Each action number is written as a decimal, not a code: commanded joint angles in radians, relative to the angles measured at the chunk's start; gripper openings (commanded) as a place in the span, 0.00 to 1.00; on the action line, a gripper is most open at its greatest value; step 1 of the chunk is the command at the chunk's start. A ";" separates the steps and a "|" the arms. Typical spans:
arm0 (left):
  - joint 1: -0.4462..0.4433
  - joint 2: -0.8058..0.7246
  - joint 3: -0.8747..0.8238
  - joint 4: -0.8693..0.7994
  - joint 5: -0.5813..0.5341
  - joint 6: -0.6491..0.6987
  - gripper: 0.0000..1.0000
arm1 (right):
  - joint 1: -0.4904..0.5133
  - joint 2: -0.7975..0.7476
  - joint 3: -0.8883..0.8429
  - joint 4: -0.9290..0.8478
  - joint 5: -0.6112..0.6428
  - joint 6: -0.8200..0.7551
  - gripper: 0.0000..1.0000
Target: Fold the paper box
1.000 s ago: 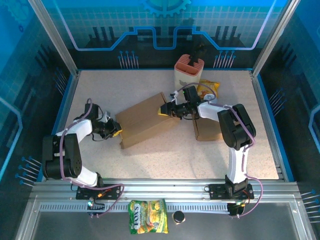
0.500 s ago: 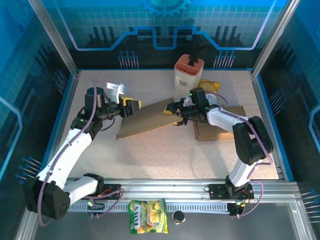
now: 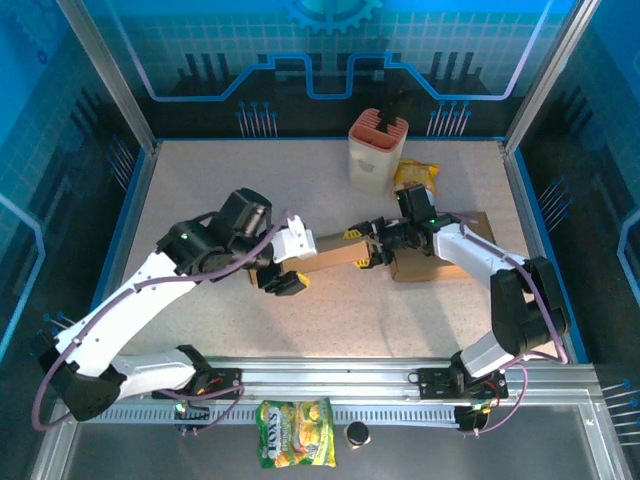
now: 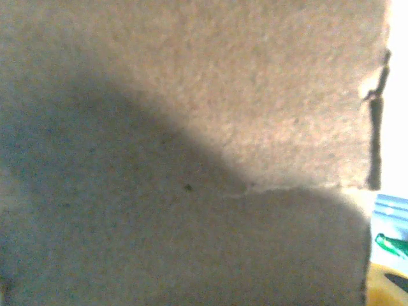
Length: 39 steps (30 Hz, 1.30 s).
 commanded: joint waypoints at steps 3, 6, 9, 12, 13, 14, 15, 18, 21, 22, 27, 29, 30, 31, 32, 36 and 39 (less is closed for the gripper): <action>-0.027 0.015 -0.113 -0.025 -0.248 0.128 0.75 | -0.005 -0.004 -0.049 -0.141 0.002 0.080 0.53; -0.027 0.031 -0.154 0.050 -0.313 0.136 0.76 | -0.005 -0.012 -0.064 -0.148 -0.001 0.095 0.54; -0.027 0.056 -0.179 0.088 -0.320 0.135 0.77 | -0.006 -0.022 -0.093 -0.130 -0.002 0.116 0.54; -0.028 0.062 -0.219 0.141 -0.364 0.139 0.77 | -0.008 -0.012 -0.096 -0.133 -0.013 0.101 0.54; -0.027 0.062 -0.228 0.157 -0.390 0.138 0.77 | -0.008 -0.010 -0.093 -0.139 -0.014 0.092 0.54; -0.027 0.060 -0.236 0.174 -0.410 0.142 0.77 | -0.008 -0.009 -0.092 -0.149 -0.013 0.082 0.53; -0.027 0.050 -0.240 0.196 -0.437 0.142 0.78 | -0.010 -0.009 -0.092 -0.157 -0.011 0.075 0.53; -0.027 0.004 -0.222 0.233 -0.439 0.125 0.78 | -0.015 -0.010 -0.097 -0.168 -0.001 0.061 0.52; -0.028 -0.054 -0.185 0.232 -0.415 0.089 0.78 | -0.024 -0.007 -0.091 -0.171 0.005 0.054 0.51; -0.028 -0.072 -0.177 0.229 -0.410 0.080 0.78 | -0.027 -0.005 -0.089 -0.173 0.006 0.052 0.51; -0.027 -0.128 -0.197 0.211 -0.398 0.066 0.96 | -0.031 0.014 -0.080 -0.179 0.005 0.041 0.50; -0.027 -0.108 -0.208 0.166 -0.377 0.077 0.98 | -0.031 0.020 -0.050 -0.184 0.005 0.036 0.50; -0.028 -0.092 -0.204 0.141 -0.355 0.081 0.98 | -0.031 0.022 -0.047 -0.186 0.003 0.033 0.50; -0.027 -0.080 -0.197 0.126 -0.332 0.081 0.98 | -0.030 0.024 -0.046 -0.188 0.003 0.030 0.50; -0.027 -0.069 -0.192 0.114 -0.308 0.082 0.98 | -0.031 0.024 -0.045 -0.190 0.003 0.028 0.50; -0.028 -0.005 -0.187 0.102 -0.301 0.103 0.99 | -0.030 0.024 -0.048 -0.194 0.000 0.024 0.50; -0.026 0.039 -0.196 0.127 -0.315 0.119 0.99 | -0.031 0.019 -0.052 -0.195 -0.002 0.023 0.50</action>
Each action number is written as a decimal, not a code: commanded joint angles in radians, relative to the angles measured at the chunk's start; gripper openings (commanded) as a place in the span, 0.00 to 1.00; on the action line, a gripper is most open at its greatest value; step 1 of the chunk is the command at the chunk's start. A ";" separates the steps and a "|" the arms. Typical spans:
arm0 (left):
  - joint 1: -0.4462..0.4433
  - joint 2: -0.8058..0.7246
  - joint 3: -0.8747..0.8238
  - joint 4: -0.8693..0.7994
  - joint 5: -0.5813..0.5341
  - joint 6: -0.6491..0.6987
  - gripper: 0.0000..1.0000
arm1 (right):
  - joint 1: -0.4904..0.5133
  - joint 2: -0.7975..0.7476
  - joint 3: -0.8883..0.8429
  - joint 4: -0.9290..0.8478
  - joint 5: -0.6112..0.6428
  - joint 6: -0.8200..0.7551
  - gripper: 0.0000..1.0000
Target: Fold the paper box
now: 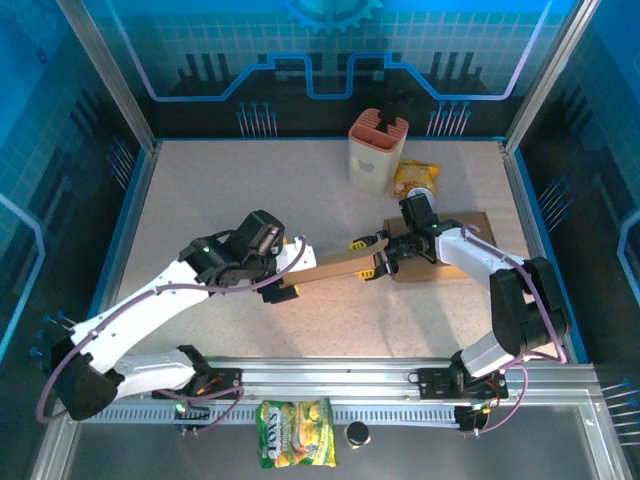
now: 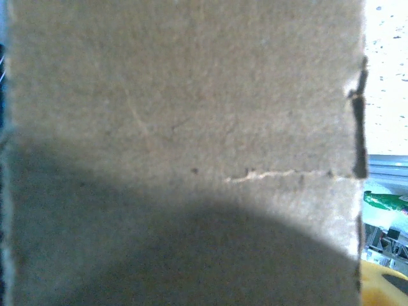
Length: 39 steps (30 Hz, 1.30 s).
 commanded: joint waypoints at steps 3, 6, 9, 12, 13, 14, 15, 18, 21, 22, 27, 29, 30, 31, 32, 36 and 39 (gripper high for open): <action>0.005 0.065 0.002 0.009 0.019 0.025 0.99 | -0.009 0.012 -0.010 -0.103 0.054 -0.008 0.51; 0.009 0.086 -0.006 0.034 0.031 0.026 0.97 | -0.013 0.009 -0.015 -0.102 0.054 -0.010 0.52; 0.014 0.100 -0.010 0.041 0.051 0.031 0.95 | -0.019 0.014 -0.020 -0.102 0.052 -0.018 0.54; 0.026 0.113 -0.011 0.038 0.073 0.028 0.90 | -0.027 0.021 -0.020 -0.105 0.048 -0.029 0.58; 0.032 0.117 -0.012 0.037 0.086 0.028 0.87 | -0.030 0.021 -0.020 -0.105 0.046 -0.031 0.59; 0.039 0.119 -0.013 0.037 0.098 0.026 0.85 | -0.034 0.021 -0.020 -0.105 0.046 -0.032 0.60; 0.045 0.123 -0.014 0.032 0.112 0.026 0.83 | -0.039 0.019 -0.020 -0.106 0.047 -0.035 0.61; 0.060 0.131 -0.011 0.027 0.144 0.022 0.78 | -0.052 0.012 -0.043 -0.123 0.051 -0.048 0.64; 0.073 0.130 -0.003 0.029 0.172 0.015 0.77 | -0.071 -0.001 -0.040 -0.141 0.062 -0.073 0.69; 0.079 0.128 0.000 0.028 0.182 0.014 0.76 | -0.081 -0.007 -0.036 -0.157 0.068 -0.087 0.72; 0.095 0.145 0.023 0.000 0.221 0.015 0.75 | -0.144 -0.066 0.004 -0.243 0.128 -0.184 0.85; 0.098 0.148 0.029 -0.007 0.232 0.015 0.75 | -0.174 -0.095 0.029 -0.303 0.157 -0.243 0.88; 0.098 0.147 0.031 -0.008 0.236 0.013 0.74 | -0.191 -0.114 0.040 -0.335 0.178 -0.274 0.89; 0.099 0.145 0.031 -0.007 0.237 0.011 0.75 | -0.206 -0.135 0.047 -0.354 0.196 -0.298 0.89; 0.100 0.147 0.031 -0.008 0.239 0.012 0.75 | -0.223 -0.162 0.054 -0.375 0.224 -0.325 0.90; 0.106 0.153 0.043 -0.012 0.252 0.001 0.75 | -0.269 -0.268 0.105 -0.461 0.357 -0.466 0.90; 0.119 0.153 0.045 0.001 0.269 -0.015 0.76 | -0.254 -0.320 0.183 -0.541 0.480 -0.635 0.86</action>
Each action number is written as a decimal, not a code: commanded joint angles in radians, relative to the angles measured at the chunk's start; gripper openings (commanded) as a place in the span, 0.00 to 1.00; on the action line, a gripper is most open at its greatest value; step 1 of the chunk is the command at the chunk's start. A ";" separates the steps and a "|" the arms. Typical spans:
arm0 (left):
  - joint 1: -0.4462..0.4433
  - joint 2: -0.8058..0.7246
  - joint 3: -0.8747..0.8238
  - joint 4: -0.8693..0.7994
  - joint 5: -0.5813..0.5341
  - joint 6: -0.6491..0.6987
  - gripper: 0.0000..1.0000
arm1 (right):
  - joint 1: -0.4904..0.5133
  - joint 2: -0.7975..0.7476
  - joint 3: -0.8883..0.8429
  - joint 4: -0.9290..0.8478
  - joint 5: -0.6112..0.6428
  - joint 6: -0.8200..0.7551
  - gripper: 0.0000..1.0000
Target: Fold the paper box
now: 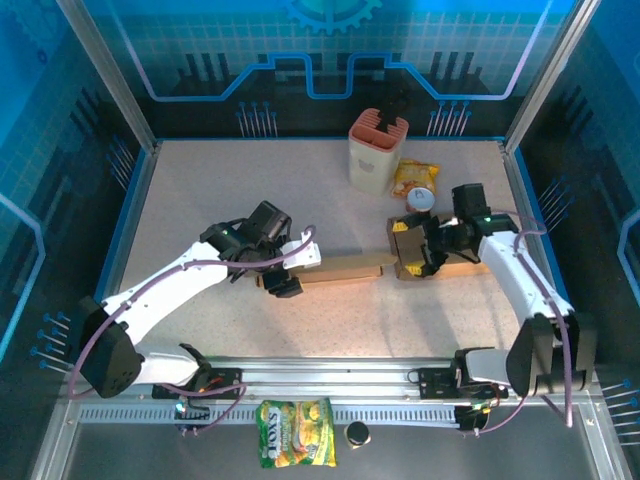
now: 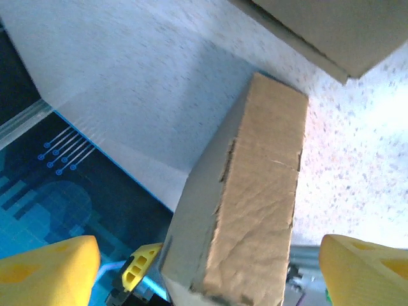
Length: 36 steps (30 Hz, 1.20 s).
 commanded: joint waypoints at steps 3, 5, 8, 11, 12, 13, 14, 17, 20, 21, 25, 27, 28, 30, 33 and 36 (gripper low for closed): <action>0.023 0.012 0.038 -0.009 0.064 -0.037 0.76 | 0.092 -0.104 0.122 -0.140 0.291 -0.414 0.74; 0.028 0.013 0.039 -0.009 0.074 -0.038 0.76 | 0.195 -0.141 0.143 -0.131 0.399 -0.581 0.68; 0.038 0.019 0.044 -0.018 0.088 -0.038 0.76 | 0.369 -0.201 0.126 -0.075 0.481 -0.856 0.66; 0.046 0.023 0.050 -0.026 0.101 -0.037 0.75 | 0.500 -0.239 0.097 -0.044 0.499 -1.086 0.67; 0.050 0.023 0.052 -0.027 0.103 -0.039 0.75 | 0.531 -0.248 0.093 -0.041 0.502 -1.149 0.68; 0.052 0.023 0.053 -0.028 0.106 -0.039 0.75 | 0.555 -0.252 0.092 -0.042 0.507 -1.203 0.70; 0.052 0.023 0.055 -0.031 0.110 -0.039 0.75 | 0.584 -0.256 0.092 -0.041 0.539 -1.263 0.72; 0.057 0.027 0.064 -0.039 0.121 -0.035 0.75 | 0.655 -0.246 0.092 -0.046 0.605 -1.442 0.79; 0.057 0.043 0.072 -0.054 0.128 -0.030 0.75 | 0.712 -0.202 0.083 -0.042 0.711 -1.600 0.85; 0.058 0.047 0.075 -0.056 0.127 -0.029 0.75 | 0.717 -0.178 0.088 -0.044 0.739 -1.635 0.85; 0.059 0.053 0.080 -0.058 0.128 -0.023 0.75 | 0.715 -0.092 0.136 -0.020 0.744 -1.701 0.84; 0.060 0.057 0.084 -0.058 0.124 -0.021 0.75 | 0.715 -0.047 0.165 -0.011 0.725 -1.704 0.80; 0.061 0.059 0.085 -0.061 0.124 -0.019 0.75 | 0.715 -0.027 0.179 -0.009 0.720 -1.698 0.77; 0.063 0.064 0.090 -0.059 0.124 -0.019 0.75 | 0.716 0.016 0.205 -0.009 0.704 -1.684 0.66; 0.067 0.065 0.093 -0.058 0.127 -0.018 0.75 | 0.713 0.060 0.230 -0.009 0.691 -1.657 0.47; 0.069 0.067 0.095 -0.053 0.123 -0.019 0.76 | 0.708 0.085 0.247 -0.015 0.674 -1.643 0.34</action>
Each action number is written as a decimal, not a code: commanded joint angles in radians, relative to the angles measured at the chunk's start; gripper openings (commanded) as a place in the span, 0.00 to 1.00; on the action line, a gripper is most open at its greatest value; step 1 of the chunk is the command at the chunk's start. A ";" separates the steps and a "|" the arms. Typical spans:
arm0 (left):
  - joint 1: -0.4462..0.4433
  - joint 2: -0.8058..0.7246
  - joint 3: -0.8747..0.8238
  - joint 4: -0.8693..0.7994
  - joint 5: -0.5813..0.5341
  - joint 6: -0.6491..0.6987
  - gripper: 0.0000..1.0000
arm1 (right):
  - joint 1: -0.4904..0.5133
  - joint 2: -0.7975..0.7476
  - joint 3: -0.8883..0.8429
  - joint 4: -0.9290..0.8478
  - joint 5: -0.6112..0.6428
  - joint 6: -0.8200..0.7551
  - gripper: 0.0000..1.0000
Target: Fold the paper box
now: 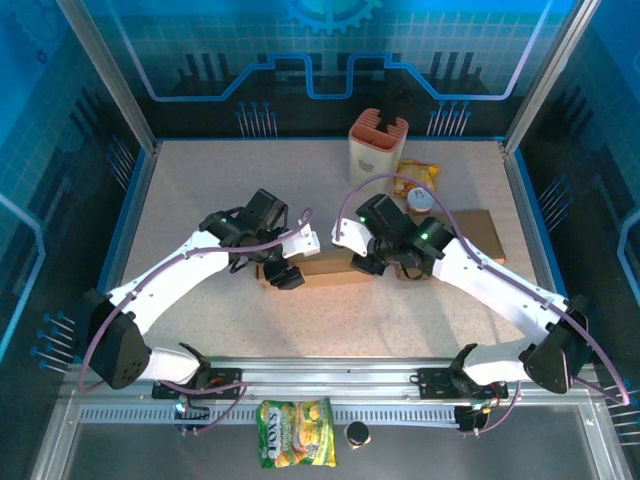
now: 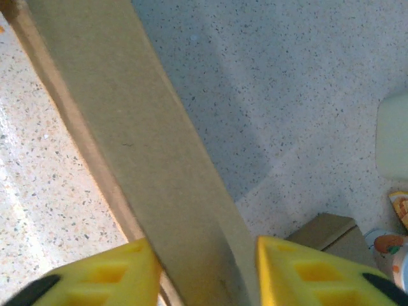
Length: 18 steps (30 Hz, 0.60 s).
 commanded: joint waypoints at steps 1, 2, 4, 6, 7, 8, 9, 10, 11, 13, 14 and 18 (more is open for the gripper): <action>0.010 0.014 0.029 -0.022 0.033 0.003 0.76 | 0.000 0.025 0.041 0.000 -0.025 0.011 0.31; 0.010 0.014 0.029 -0.022 0.034 0.004 0.76 | -0.003 0.031 0.044 0.000 -0.024 0.016 0.29; 0.009 0.019 0.033 -0.022 0.034 0.008 0.76 | -0.015 0.039 0.053 0.000 -0.038 0.028 0.24; 0.011 0.023 0.039 -0.022 0.033 0.011 0.76 | -0.032 0.043 0.065 0.000 -0.070 0.040 0.19; 0.012 0.026 0.043 -0.021 0.035 0.011 0.76 | -0.043 0.048 0.072 -0.003 -0.091 0.045 0.16; 0.013 0.029 0.048 -0.020 0.036 0.012 0.76 | -0.051 0.055 0.079 -0.009 -0.113 0.046 0.12; 0.014 0.033 0.052 -0.020 0.036 0.011 0.76 | -0.055 0.061 0.085 -0.016 -0.125 0.047 0.11; 0.016 0.038 0.059 -0.020 0.036 0.011 0.76 | -0.058 0.070 0.093 -0.026 -0.134 0.045 0.10; 0.018 0.041 0.066 -0.023 0.041 0.011 0.76 | -0.060 0.079 0.099 -0.034 -0.141 0.044 0.08; 0.024 0.047 0.079 -0.026 0.054 0.008 0.76 | -0.068 0.092 0.108 -0.044 -0.151 0.041 0.06; 0.028 0.051 0.085 -0.029 0.063 0.008 0.76 | -0.073 0.099 0.113 -0.046 -0.158 0.041 0.04; 0.041 0.069 0.115 -0.053 0.095 0.009 0.72 | -0.093 0.118 0.134 -0.057 -0.193 0.052 0.04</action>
